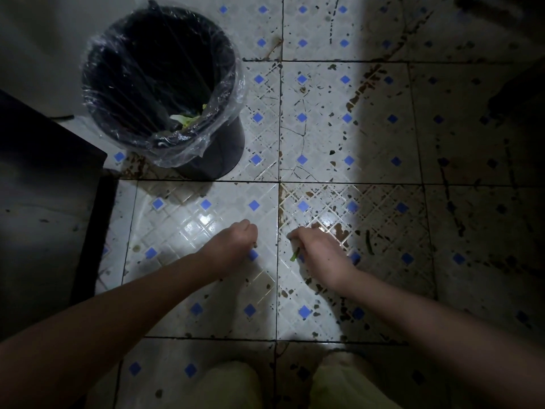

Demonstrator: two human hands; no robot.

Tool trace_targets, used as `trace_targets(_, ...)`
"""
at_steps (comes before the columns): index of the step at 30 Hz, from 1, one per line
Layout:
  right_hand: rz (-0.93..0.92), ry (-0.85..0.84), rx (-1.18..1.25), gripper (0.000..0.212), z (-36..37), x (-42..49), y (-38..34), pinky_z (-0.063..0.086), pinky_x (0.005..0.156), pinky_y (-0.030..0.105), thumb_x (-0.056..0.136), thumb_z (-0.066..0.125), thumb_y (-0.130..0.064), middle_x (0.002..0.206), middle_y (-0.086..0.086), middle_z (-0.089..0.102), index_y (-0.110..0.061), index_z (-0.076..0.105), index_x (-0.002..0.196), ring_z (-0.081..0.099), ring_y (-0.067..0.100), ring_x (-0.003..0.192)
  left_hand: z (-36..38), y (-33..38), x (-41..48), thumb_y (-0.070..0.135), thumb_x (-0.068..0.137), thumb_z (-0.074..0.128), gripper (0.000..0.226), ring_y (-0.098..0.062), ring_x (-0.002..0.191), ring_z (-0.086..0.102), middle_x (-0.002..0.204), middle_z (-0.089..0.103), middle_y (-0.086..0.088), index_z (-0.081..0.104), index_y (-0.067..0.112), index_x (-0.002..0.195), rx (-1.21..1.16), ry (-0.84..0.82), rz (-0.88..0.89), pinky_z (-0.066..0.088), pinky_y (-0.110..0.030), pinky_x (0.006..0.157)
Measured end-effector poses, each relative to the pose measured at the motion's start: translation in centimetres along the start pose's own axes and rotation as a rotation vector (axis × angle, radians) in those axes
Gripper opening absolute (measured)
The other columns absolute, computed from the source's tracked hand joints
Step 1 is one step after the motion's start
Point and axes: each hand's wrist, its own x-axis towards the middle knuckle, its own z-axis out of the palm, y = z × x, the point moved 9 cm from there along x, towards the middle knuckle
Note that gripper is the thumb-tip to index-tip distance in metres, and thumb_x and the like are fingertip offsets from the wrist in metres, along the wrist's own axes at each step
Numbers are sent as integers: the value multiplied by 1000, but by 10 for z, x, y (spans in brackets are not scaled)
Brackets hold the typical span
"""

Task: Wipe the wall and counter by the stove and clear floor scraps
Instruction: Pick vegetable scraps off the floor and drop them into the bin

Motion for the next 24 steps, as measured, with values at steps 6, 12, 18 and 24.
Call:
trace_targets(6,-6,71,47,49,-9,-1,3,42,90,30,76,58,9,106,-2,58,-18,53,117,49,15,100,0,-3,-1,-9,74,69,18,-13,56,41,72,56,-14,57,5,74,-55,4,-30,23,-10,51)
trace_targets(12,-137,-13,-3,41,8,-1,-15,45,91,30,85,51,8,107,-1,59,-17,55,117,52,15,99,0,-1,-1,-2,82,63,9,-14,64,41,84,56,-14,58,4,84,-62,-13,-30,21,-8,54)
trace_targets(18,-147,-42,-222,27,12,2,-14,38,81,25,83,55,4,103,1,53,-17,55,100,44,16,93,0,-4,-1,-5,81,62,12,-17,60,43,80,54,-13,56,5,78,-89,-1,-30,24,-11,52)
trace_targets(24,-197,-77,-321,42,14,-7,-11,35,89,27,75,53,13,106,0,45,-17,50,104,39,15,96,-1,1,2,-6,74,70,19,-21,55,50,74,53,-13,55,6,76,-62,10,46,38,-23,49)
